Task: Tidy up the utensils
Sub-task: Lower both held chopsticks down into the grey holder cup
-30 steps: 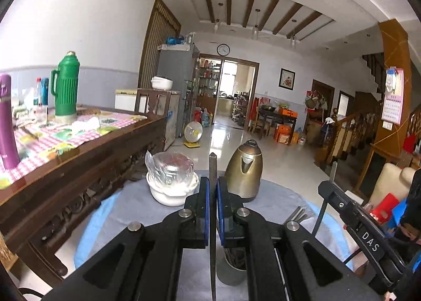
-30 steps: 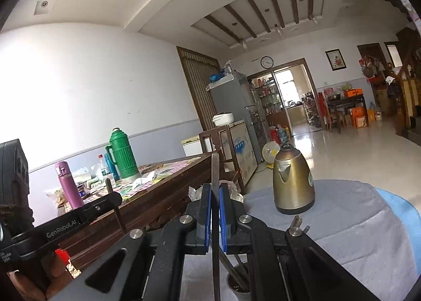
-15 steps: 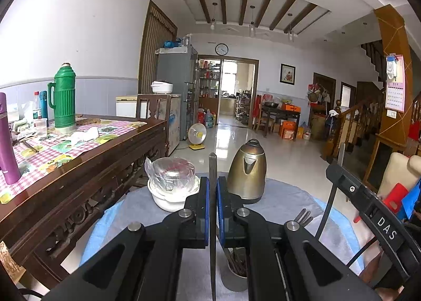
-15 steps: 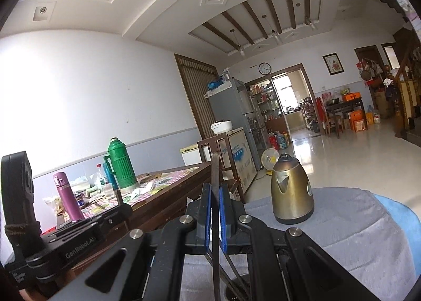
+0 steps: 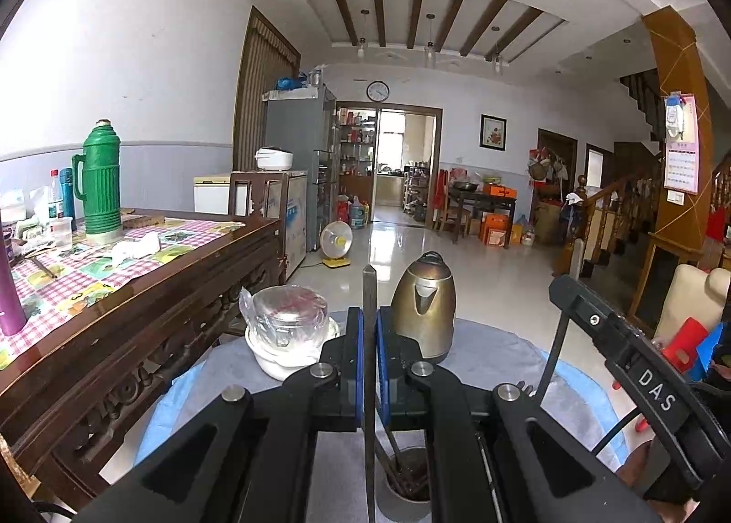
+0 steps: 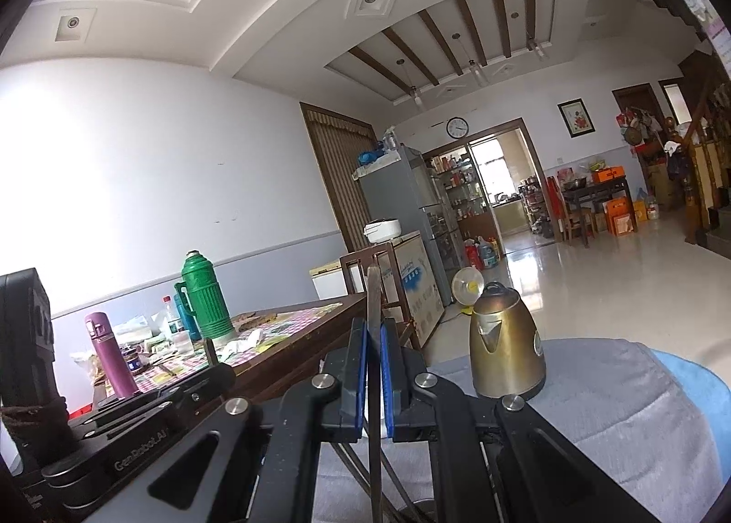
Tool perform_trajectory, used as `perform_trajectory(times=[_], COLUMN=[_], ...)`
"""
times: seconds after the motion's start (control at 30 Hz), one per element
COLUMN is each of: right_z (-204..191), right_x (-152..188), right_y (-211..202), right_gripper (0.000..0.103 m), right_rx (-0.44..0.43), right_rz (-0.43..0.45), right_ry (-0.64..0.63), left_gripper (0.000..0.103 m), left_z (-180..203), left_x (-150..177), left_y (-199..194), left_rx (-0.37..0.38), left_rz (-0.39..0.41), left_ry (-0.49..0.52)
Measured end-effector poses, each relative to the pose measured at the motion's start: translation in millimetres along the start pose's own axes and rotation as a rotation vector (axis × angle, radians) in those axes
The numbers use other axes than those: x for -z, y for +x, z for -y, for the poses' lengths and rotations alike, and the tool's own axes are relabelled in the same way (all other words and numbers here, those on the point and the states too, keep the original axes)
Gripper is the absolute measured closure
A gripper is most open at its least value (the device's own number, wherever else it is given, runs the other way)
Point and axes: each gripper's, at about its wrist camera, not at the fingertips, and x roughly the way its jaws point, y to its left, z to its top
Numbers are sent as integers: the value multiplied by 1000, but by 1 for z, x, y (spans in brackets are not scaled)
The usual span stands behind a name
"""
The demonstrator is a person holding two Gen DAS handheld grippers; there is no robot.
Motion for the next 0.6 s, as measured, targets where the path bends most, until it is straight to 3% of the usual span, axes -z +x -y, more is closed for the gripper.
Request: perform_trajectory(times=[0.6], right_z=[27], right_x=[9], right_y=[27], right_gripper=[97], right_rx=[44], right_rz=[-21], right_ry=[59], left_gripper=[97], left_z=[-19], left_x=[4], left_y=[39], left_rx=[64], left_rz=[-22], left_ry=[-126])
